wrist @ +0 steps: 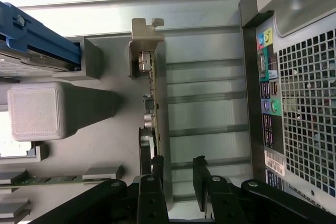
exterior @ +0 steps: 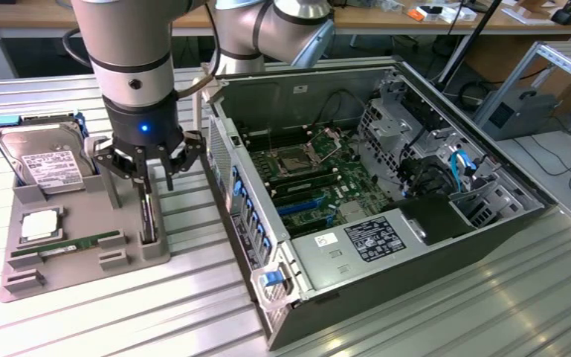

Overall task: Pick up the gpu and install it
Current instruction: 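Pick up the gpu and move the gpu toward the slot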

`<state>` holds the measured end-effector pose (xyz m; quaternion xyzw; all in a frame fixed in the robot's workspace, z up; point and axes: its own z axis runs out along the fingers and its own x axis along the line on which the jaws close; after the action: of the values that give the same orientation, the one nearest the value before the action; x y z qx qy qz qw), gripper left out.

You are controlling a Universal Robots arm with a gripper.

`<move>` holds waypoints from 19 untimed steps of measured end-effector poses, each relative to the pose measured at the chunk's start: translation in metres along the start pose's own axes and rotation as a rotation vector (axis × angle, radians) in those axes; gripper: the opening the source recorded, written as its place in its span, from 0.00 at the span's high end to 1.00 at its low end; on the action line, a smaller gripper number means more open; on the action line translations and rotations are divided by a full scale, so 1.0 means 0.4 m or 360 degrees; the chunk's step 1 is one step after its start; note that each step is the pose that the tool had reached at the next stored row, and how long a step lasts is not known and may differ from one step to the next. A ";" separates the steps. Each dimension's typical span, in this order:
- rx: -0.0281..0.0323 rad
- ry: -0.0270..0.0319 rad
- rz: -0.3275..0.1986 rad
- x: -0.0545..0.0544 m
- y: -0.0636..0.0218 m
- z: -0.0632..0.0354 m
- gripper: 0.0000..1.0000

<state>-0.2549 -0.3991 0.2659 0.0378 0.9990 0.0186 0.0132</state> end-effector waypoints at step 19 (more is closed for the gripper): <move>0.00037 -0.00018 0.0000 0.000 0.001 0.014 0.64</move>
<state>-0.2548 -0.3986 0.2602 0.0379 0.9990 0.0175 0.0137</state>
